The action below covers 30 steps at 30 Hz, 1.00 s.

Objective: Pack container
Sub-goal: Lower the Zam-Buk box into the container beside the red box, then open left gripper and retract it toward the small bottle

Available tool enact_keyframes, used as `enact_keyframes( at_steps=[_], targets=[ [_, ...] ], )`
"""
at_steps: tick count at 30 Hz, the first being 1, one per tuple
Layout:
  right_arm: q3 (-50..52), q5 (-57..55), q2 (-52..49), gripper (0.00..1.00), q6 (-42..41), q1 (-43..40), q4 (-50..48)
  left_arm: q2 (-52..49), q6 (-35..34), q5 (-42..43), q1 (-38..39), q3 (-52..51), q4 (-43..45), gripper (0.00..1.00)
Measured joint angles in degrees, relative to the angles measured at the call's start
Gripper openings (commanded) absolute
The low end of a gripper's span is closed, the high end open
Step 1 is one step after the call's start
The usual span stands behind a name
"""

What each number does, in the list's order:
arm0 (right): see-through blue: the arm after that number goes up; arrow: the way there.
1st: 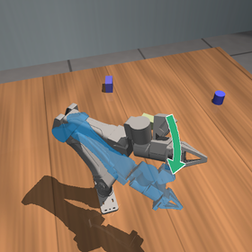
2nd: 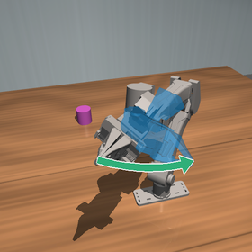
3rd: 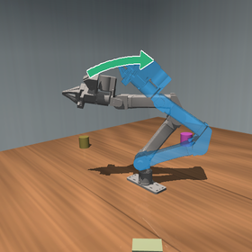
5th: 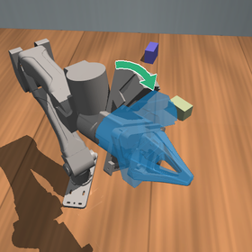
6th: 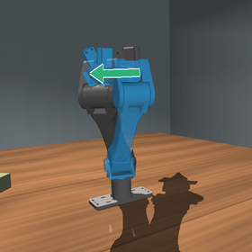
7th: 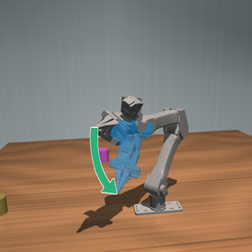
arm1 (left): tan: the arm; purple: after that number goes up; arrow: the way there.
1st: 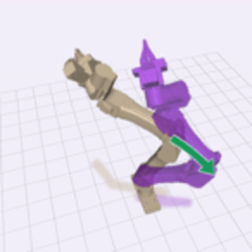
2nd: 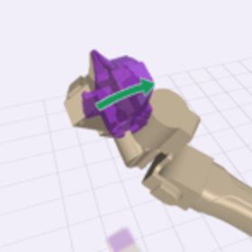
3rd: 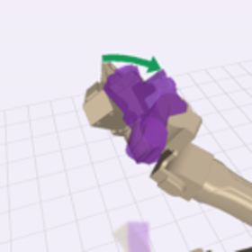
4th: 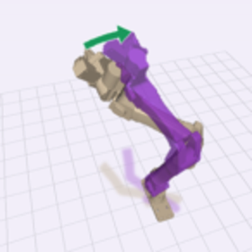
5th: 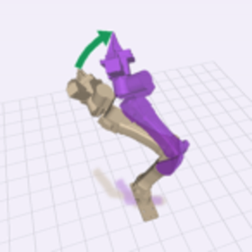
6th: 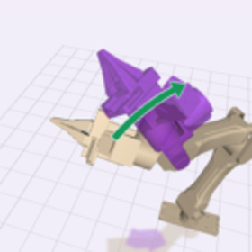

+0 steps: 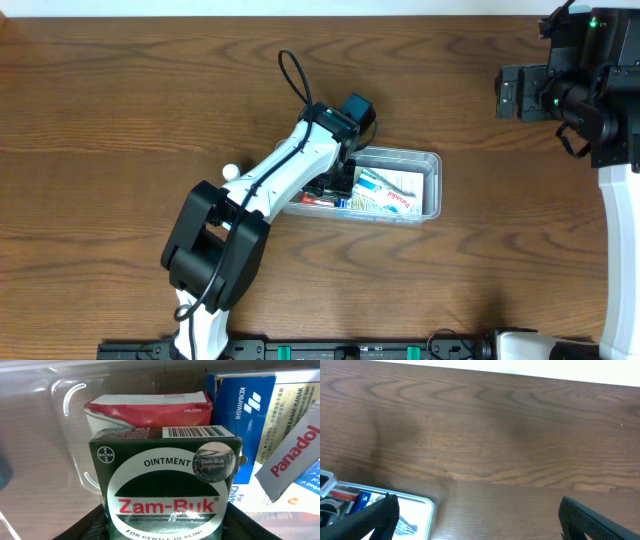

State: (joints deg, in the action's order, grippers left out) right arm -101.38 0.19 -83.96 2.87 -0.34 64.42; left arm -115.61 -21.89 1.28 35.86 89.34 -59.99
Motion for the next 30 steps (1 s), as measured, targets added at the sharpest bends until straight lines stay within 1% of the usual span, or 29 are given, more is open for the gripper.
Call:
enact_keyframes(
  at_steps=[3,12,16,20,23,27,30],
  targets=[
    [0.0,0.0,0.0,0.99,0.0,0.0,0.0,0.0,-0.2,0.0,0.0,0.0,0.0,0.82],
    [0.0,0.0,0.0,0.99,0.0,0.0,0.0,0.0,-0.2,1.3,0.0,0.0,-0.2,0.83],
    [0.0,0.0,0.0,0.99,0.0,0.0,0.0,0.0,-0.2,1.5,0.0,0.9,-2.3,0.83],
    [0.0,0.0,0.0,0.99,0.0,0.0,0.0,0.5,0.0,1.6,0.0,4.3,-4.6,0.89],
    [0.0,0.0,0.0,0.99,0.0,0.0,0.0,2.8,0.7,1.7,0.0,6.6,-5.9,0.90],
    [0.0,0.0,0.0,0.99,0.0,0.0,0.0,8.5,2.4,1.7,0.0,8.4,-6.7,0.93],
    [0.0,0.0,0.0,0.99,0.0,0.0,0.0,12.6,3.4,1.0,-0.5,8.9,-9.0,0.94]
  ],
)
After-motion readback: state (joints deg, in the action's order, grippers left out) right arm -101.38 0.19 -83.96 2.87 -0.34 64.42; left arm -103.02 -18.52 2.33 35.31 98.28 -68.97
